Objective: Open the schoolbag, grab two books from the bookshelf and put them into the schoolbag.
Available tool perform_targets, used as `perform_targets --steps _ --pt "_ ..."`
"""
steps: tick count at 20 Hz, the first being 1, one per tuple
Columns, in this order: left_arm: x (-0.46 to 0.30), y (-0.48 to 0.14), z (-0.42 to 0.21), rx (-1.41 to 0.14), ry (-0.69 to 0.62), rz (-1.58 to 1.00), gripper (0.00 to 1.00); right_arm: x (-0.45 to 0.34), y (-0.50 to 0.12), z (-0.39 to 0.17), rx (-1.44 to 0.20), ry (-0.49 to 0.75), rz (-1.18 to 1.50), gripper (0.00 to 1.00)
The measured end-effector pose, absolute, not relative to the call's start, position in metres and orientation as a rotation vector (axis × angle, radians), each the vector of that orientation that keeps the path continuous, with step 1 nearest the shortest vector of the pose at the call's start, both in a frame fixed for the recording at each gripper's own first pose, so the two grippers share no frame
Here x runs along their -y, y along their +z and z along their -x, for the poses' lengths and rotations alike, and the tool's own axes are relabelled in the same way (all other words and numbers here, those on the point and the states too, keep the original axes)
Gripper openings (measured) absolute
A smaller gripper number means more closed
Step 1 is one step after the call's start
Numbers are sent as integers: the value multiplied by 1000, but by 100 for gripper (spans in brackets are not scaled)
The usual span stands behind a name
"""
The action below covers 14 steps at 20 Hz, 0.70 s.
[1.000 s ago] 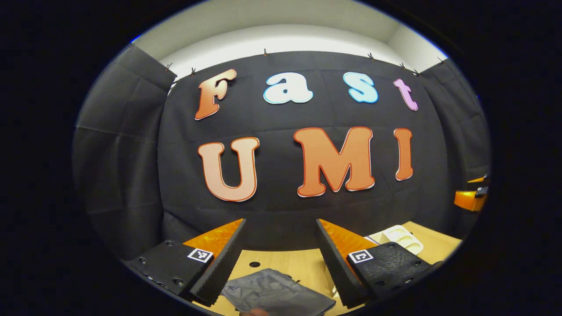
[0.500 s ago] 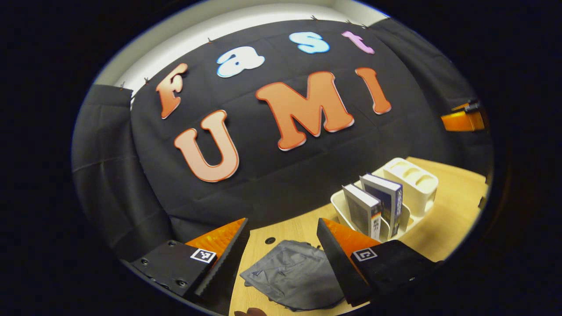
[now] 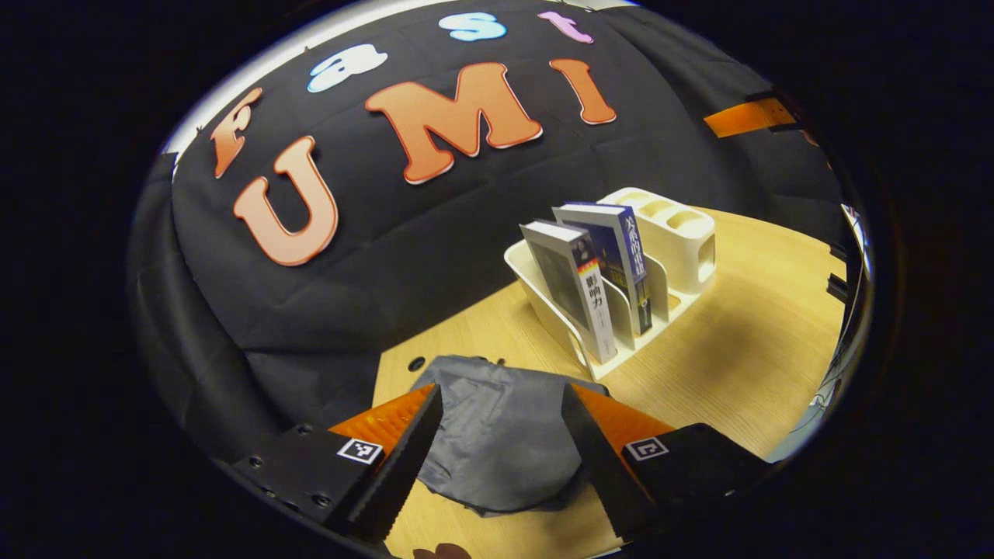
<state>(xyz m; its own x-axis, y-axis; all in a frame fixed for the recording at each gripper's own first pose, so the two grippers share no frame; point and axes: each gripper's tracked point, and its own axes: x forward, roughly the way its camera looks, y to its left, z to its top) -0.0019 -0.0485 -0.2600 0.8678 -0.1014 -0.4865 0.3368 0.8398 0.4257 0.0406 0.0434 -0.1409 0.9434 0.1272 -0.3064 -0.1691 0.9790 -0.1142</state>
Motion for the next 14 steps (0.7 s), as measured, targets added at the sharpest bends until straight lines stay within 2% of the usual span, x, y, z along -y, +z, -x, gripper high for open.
perform_targets --steps 14 --pt "45 -396 20 -678 -333 -776 98 -6 -204 -21 -484 95 116 98"
